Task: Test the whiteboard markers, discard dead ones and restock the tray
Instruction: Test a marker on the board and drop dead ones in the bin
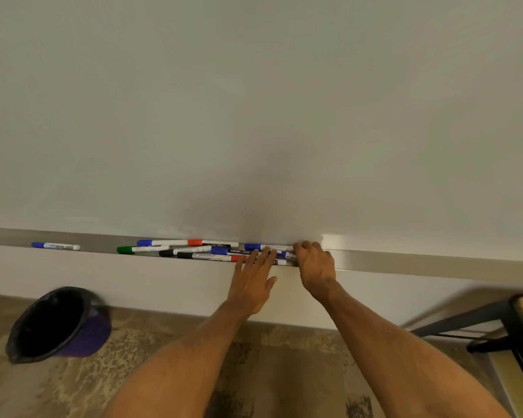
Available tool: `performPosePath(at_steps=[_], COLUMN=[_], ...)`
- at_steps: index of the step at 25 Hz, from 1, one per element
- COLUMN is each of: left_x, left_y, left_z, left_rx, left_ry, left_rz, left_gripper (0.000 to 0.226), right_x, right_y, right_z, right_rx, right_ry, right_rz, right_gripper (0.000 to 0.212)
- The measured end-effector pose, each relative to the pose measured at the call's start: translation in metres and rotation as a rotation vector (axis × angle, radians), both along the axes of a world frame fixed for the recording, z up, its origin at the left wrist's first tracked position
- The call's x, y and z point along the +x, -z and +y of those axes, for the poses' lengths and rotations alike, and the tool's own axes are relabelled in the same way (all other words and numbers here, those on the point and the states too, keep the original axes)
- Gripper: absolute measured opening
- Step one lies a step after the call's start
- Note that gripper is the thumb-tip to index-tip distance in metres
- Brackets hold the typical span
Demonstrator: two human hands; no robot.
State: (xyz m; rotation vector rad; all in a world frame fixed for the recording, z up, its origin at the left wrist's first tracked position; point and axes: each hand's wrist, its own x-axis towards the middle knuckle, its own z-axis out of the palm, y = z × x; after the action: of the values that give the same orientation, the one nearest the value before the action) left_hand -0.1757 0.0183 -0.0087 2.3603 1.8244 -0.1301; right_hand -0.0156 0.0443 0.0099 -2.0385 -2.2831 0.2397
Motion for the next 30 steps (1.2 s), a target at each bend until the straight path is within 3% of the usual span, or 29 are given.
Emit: performPosePath(at_steps=[4, 7, 15, 21, 24, 28, 30], left_x=[0.008, 0.010, 0.008, 0.008, 0.008, 0.006, 0.004], left_y=[-0.021, -0.036, -0.067, -0.106, -0.125, -0.153, -0.163], left_z=[0.006, 0.005, 0.006, 0.018, 0.022, 0.029, 0.033], left_rx=[0.133, 0.188, 0.337, 0.480, 0.574, 0.716, 0.775], left_ry=[-0.071, -0.091, 0.141, 0.293, 0.362, 0.379, 0.379], left_rz=[-0.081, -0.026, -0.023, 0.115, 0.093, 0.075, 0.073], left_gripper=[0.062, 0.042, 0.023, 0.030, 0.036, 0.032, 0.032], right_x=[0.008, 0.007, 0.003, 0.016, 0.016, 0.025, 0.027], right_y=[-0.005, -0.012, -0.046, -0.086, -0.108, -0.136, -0.148], right_z=[-0.012, -0.025, -0.019, -0.015, -0.017, -0.018, -0.020], right_rx=[0.117, 0.244, 0.353, 0.439, 0.474, 0.542, 0.562], right_ry=[-0.121, -0.196, -0.364, -0.407, -0.433, -0.322, -0.292], right_rz=[0.052, 0.083, 0.142, 0.059, 0.020, -0.033, 0.003], right_gripper=[0.045, 0.037, 0.027, 0.027, 0.018, 0.043, 0.043])
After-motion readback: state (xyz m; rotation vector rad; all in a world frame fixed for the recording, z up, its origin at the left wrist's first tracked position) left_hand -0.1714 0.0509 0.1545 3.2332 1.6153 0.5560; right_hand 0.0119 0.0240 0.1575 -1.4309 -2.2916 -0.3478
